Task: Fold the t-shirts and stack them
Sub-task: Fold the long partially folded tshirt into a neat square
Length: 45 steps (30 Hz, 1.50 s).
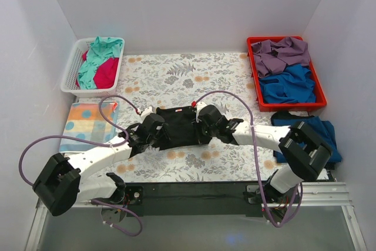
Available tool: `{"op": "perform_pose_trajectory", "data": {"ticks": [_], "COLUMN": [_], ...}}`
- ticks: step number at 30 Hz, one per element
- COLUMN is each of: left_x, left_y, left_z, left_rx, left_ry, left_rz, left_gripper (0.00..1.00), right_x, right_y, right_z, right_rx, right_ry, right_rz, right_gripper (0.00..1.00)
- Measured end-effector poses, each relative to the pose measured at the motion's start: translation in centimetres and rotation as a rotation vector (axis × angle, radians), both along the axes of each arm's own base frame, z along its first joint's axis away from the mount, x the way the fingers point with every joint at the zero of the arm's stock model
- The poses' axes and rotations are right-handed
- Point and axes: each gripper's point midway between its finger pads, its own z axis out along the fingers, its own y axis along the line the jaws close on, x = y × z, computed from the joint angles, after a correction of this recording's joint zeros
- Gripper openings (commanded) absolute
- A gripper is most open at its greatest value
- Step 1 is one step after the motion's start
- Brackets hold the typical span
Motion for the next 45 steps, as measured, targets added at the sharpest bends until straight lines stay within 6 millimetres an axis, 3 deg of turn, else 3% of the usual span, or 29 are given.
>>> {"op": "perform_pose_trajectory", "data": {"ticks": [8,14,27,32,35,39,41,45], "left_x": [-0.5,-1.0,-0.2,-0.6,-0.5,-0.3,-0.3,-0.3], "left_y": [-0.9,1.0,1.4,3.0,3.6,4.1,4.3,4.4], "left_z": [-2.1,-4.0,-4.1,-3.3,-2.1,-1.1,-1.2,-1.2], "left_rx": [-0.004,0.073,0.099,0.155,0.161,0.167,0.177,0.186], "left_ry": [0.044,0.101,0.114,0.09,0.048,0.012,0.012,0.01], "left_rz": [-0.009,0.087,0.185,0.185,0.181,0.185,0.186,0.186], "left_gripper": [0.3,0.31,0.32,0.34,0.36,0.39,0.41,0.43], "right_x": [0.0,0.2,0.0,0.2,0.4,0.9,1.1,1.7], "right_y": [0.4,0.4,-1.4,-2.3,-2.4,-2.7,-3.1,-4.4], "right_z": [-2.8,-2.8,-2.4,-0.9,0.9,2.8,3.2,2.7], "right_rx": [-0.039,-0.027,-0.05,-0.046,-0.017,0.01,-0.001,-0.048], "right_ry": [0.044,0.035,-0.003,-0.039,-0.076,-0.125,-0.148,-0.16], "right_rz": [0.004,-0.013,-0.068,-0.09,-0.1,-0.121,-0.128,-0.136], "right_gripper": [0.06,0.06,0.06,0.08,0.11,0.28,0.37,0.47]}}
